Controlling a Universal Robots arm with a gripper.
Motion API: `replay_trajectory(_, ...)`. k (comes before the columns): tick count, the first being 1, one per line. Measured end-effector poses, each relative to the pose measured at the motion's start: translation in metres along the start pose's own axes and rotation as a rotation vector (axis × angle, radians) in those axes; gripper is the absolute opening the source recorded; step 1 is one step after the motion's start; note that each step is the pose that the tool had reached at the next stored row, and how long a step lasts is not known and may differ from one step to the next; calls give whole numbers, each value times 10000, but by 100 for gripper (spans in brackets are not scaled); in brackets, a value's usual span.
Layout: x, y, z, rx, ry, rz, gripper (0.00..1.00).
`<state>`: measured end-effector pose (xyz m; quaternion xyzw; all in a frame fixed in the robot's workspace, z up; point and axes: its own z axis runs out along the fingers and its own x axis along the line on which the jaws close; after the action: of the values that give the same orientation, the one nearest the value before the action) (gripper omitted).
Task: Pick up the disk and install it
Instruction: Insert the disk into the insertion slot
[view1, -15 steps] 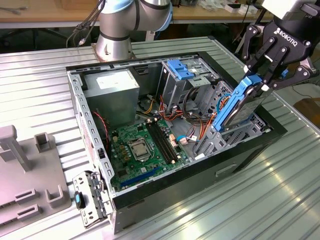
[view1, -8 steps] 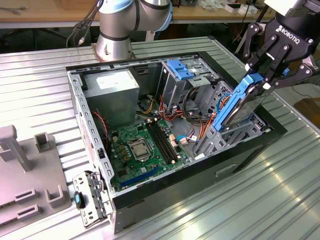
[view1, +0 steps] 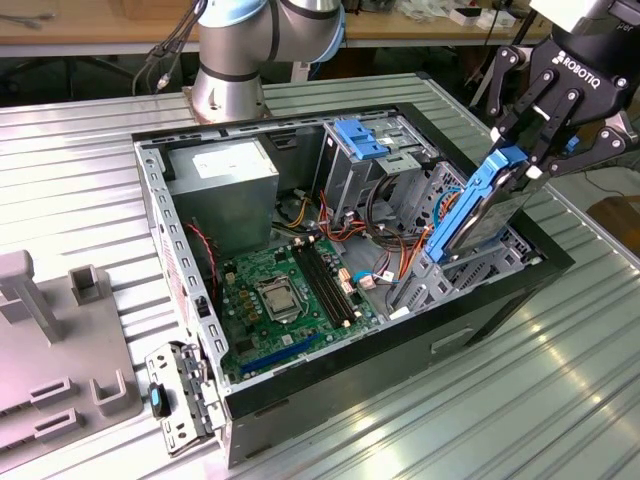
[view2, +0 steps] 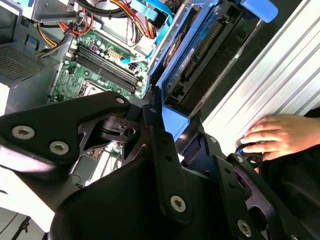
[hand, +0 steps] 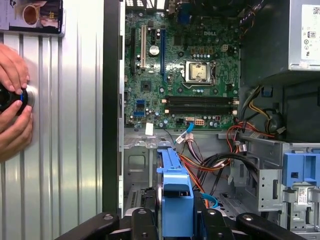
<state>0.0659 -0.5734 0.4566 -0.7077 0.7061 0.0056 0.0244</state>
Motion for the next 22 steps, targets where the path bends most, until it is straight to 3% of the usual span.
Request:
replay_trajectory(8, 2, -10, 47, -21, 0, 2, 37)
replay_trajectory(15, 1, -11, 23, -23, -1, 1, 37)
replay_trajectory(22, 2, -11, 45, -23, -1, 1, 37)
